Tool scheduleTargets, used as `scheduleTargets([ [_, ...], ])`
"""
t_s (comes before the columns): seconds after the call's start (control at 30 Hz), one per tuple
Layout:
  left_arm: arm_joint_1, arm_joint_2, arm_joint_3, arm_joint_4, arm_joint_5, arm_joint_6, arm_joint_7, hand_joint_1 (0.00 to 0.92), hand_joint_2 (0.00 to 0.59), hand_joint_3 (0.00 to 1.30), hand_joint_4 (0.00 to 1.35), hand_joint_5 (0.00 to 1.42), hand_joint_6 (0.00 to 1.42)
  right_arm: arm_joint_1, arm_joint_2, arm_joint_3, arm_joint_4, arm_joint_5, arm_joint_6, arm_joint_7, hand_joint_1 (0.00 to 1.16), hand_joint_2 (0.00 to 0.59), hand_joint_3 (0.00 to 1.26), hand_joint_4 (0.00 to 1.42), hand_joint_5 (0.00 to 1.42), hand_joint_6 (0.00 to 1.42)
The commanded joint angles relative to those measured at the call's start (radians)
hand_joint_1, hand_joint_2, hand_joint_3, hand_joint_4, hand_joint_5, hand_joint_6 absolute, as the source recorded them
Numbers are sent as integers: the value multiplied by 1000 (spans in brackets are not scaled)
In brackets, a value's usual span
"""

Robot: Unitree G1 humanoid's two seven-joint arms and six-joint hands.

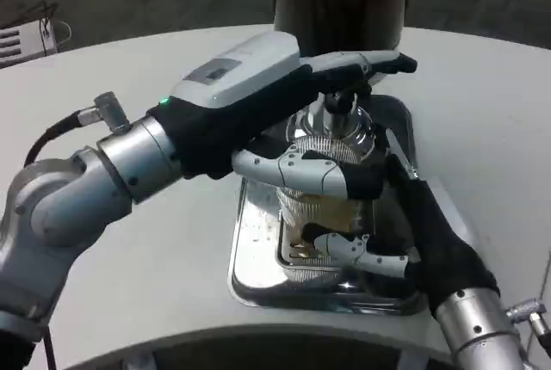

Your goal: Grasp the cup under the faucet to collect the drink, then remove the cup.

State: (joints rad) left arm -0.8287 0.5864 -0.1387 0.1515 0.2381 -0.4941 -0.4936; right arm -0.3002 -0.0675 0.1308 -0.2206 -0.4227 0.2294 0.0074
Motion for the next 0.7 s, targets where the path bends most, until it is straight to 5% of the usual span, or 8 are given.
scheduleTargets([
  [0.03, 31, -11, -6, 35, 18, 2, 15, 0, 18, 182, 130, 229, 292, -11, -4, -1, 22, 21, -18, -4, 898, 194, 0, 1, 95, 111],
  [0.53, 70, -114, 103, 93, -55, -57, 199, 0, 29, 178, 114, 222, 305, -43, -25, -4, 77, 85, -56, 3, 898, 190, 0, 11, 110, 116],
  [0.7, 134, -117, 147, 29, -57, -60, 233, 0, 39, 182, 121, 232, 317, -46, -23, -5, 82, 98, -59, -3, 903, 178, 0, 12, 140, 136],
])
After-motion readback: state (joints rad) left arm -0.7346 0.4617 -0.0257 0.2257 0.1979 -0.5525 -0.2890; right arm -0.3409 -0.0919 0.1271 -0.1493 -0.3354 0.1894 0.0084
